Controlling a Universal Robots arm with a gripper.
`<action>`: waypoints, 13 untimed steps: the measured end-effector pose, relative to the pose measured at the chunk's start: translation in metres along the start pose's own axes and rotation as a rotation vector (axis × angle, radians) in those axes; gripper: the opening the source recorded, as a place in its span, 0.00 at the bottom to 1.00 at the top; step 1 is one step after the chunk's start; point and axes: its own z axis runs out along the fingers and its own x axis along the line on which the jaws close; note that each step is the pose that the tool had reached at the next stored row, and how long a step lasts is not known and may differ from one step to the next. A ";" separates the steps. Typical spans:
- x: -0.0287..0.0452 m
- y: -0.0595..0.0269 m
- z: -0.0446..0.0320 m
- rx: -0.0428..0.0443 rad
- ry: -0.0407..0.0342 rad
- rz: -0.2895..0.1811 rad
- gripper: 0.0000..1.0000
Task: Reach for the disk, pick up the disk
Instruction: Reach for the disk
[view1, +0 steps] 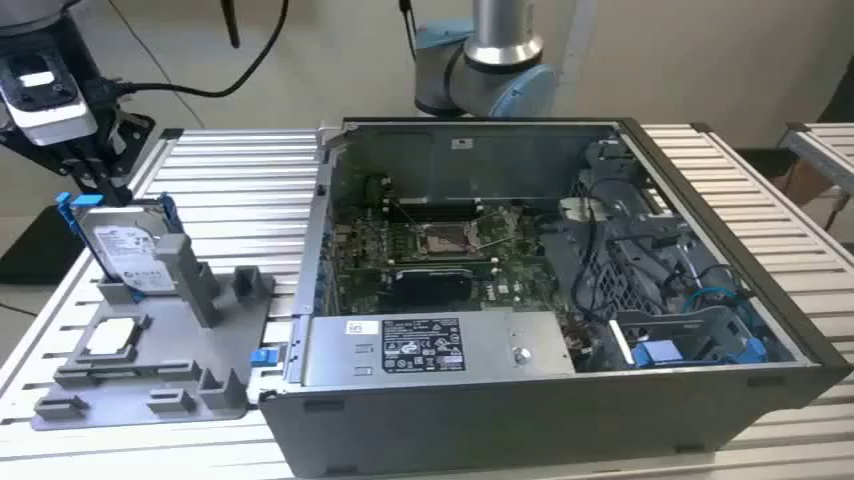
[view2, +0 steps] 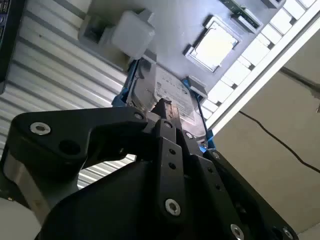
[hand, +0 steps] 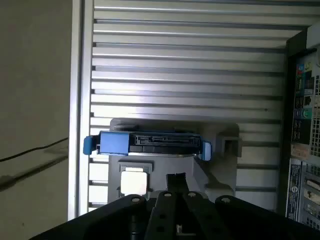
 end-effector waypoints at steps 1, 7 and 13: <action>0.0000 0.0000 0.0000 0.0000 0.0000 0.000 0.00; 0.0000 0.0000 0.0000 0.0000 0.0000 0.000 0.00; 0.0000 0.0001 0.0000 0.0000 0.0000 0.000 0.00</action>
